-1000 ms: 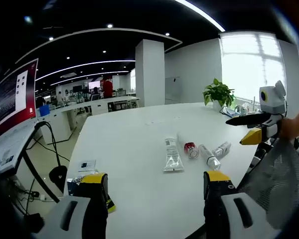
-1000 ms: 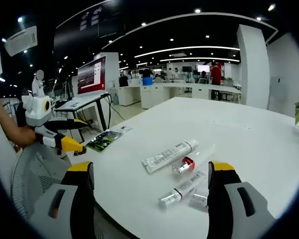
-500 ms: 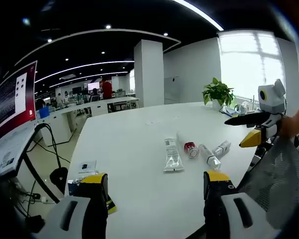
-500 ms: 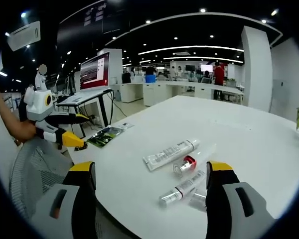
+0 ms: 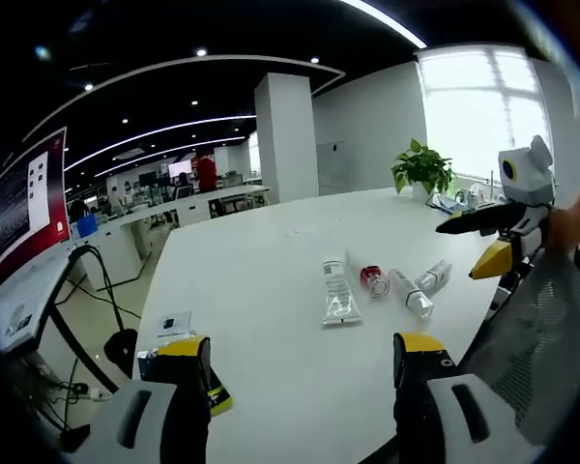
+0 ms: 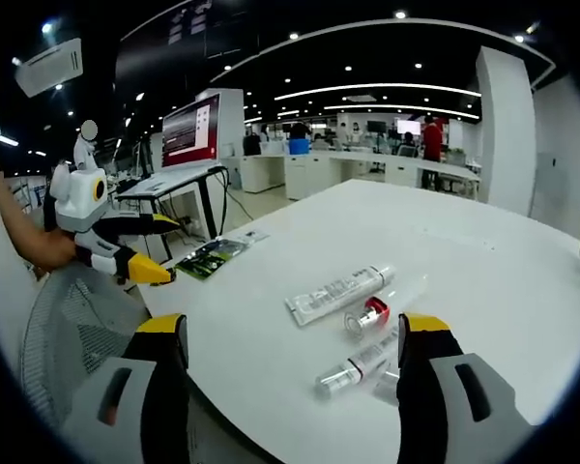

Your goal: Arrange the skincare products in the storage area until every visible bottle or jar stands upright without overlapping.

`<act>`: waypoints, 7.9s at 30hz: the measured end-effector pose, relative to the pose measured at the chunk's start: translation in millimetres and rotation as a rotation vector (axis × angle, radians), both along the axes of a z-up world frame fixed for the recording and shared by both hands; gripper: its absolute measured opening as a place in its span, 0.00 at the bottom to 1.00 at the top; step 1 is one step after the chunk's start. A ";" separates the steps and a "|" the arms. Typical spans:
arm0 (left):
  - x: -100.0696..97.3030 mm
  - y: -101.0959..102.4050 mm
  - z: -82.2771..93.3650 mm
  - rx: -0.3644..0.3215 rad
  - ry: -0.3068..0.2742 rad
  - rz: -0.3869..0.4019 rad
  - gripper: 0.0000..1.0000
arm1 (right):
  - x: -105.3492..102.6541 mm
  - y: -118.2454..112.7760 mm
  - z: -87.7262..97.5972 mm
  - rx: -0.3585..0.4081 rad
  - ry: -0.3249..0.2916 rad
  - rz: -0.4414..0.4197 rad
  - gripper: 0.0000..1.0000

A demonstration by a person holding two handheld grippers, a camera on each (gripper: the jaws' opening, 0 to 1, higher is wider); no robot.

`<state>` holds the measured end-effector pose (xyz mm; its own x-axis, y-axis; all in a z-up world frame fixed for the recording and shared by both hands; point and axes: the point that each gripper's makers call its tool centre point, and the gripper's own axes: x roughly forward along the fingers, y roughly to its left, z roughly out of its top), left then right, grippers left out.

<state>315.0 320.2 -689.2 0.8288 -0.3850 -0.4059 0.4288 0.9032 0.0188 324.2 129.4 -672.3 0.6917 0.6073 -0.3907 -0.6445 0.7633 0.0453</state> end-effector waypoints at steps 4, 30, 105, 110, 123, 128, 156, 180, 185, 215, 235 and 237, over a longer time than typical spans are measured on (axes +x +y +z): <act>-0.6 -0.3 -0.4 0.000 0.002 -0.003 0.80 | -0.1 0.0 0.9 -0.001 -0.003 -0.001 0.85; -6.8 -6.4 -9.4 0.022 0.040 -0.058 0.79 | -1.8 5.2 9.0 -0.038 -0.068 -0.003 0.83; -7.5 -2.0 -34.1 0.147 0.109 -0.069 0.76 | 97.8 9.6 -4.0 -0.293 0.004 0.280 0.68; -8.5 -1.1 -37.2 0.152 0.125 -0.063 0.76 | 110.6 21.4 -7.3 -0.396 -0.001 0.386 0.68; -12.1 -4.7 -43.9 0.188 0.144 -0.095 0.76 | 133.9 23.8 -44.4 -0.782 -0.037 0.690 0.57; -12.7 -5.0 -44.6 0.198 0.145 -0.100 0.76 | 148.1 35.4 -48.5 -0.797 -0.044 0.719 0.56; -10.7 -0.3 -42.1 0.198 0.130 -0.081 0.73 | 162.4 49.7 -108.9 -1.037 0.029 1.013 0.52; -12.3 4.3 -45.0 0.211 0.143 -0.076 0.69 | 149.8 45.2 -140.4 -1.233 0.092 1.301 0.44; -13.4 4.5 -47.0 0.215 0.153 -0.080 0.68 | 147.9 44.7 -141.6 -1.219 0.106 1.335 0.42; -14.7 3.5 -52.5 0.224 0.177 -0.096 0.66 | 154.4 51.4 -135.0 -1.163 0.075 1.261 0.26; -10.9 5.7 -48.0 0.150 0.188 -0.056 0.66 | 166.6 75.6 -63.1 -0.759 -0.069 0.833 0.24; -11.4 4.9 -48.5 0.147 0.192 -0.057 0.66 | 167.1 75.6 -56.1 -0.735 -0.088 0.797 0.24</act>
<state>303.7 325.0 -737.7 0.7100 -0.3541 -0.6088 0.4874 0.8710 0.0619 491.3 204.9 -728.4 0.2459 0.5319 -0.8103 -0.9451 -0.0540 -0.3222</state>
